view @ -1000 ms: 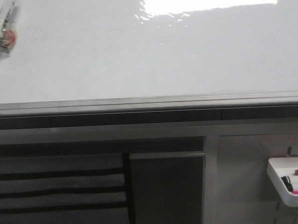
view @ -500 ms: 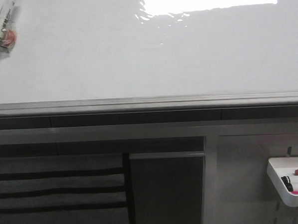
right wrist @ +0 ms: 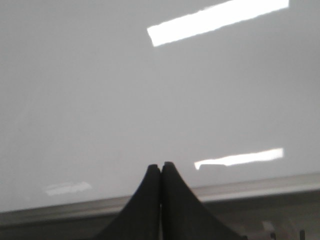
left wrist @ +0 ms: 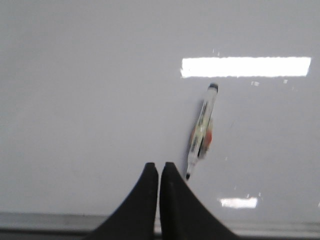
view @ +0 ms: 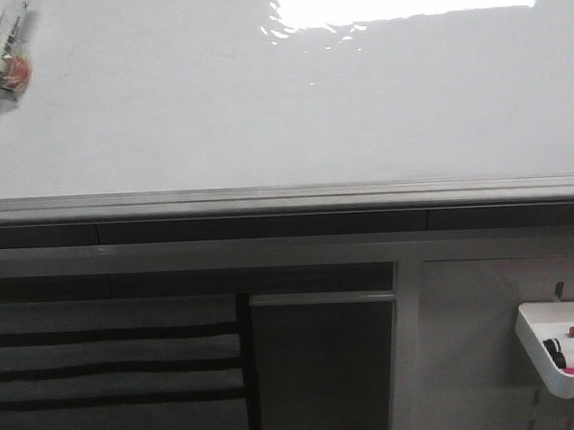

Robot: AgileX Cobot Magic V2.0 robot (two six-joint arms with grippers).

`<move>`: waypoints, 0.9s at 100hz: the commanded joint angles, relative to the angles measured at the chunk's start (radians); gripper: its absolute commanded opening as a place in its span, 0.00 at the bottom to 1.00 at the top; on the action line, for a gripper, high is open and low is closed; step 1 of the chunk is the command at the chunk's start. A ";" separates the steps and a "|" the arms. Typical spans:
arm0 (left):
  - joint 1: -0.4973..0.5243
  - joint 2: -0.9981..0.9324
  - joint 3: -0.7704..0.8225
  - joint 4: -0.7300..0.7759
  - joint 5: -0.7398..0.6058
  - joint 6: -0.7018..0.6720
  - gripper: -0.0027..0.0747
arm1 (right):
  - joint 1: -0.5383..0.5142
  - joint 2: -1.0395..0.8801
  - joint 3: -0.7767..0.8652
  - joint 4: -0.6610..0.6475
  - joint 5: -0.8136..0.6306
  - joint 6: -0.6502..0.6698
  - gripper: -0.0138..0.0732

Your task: Write number 3 on whiteboard

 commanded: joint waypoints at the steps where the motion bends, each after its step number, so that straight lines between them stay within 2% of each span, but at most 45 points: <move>1: 0.003 0.029 -0.118 -0.011 -0.043 -0.004 0.01 | -0.006 0.046 -0.135 0.001 0.012 -0.004 0.08; 16: 0.003 0.164 -0.296 0.023 0.104 -0.004 0.01 | -0.006 0.174 -0.291 -0.006 0.138 -0.070 0.08; 28: 0.003 0.301 -0.438 0.072 0.286 -0.003 0.01 | -0.006 0.297 -0.394 -0.006 0.248 -0.166 0.08; 38: 0.003 0.399 -0.527 0.072 0.386 -0.003 0.01 | -0.006 0.394 -0.457 -0.006 0.338 -0.166 0.08; 47: 0.003 0.465 -0.547 0.072 0.377 -0.003 0.01 | -0.006 0.455 -0.478 -0.006 0.387 -0.166 0.08; 90: 0.003 0.634 -0.548 0.066 0.359 -0.003 0.01 | -0.006 0.546 -0.478 -0.006 0.365 -0.166 0.08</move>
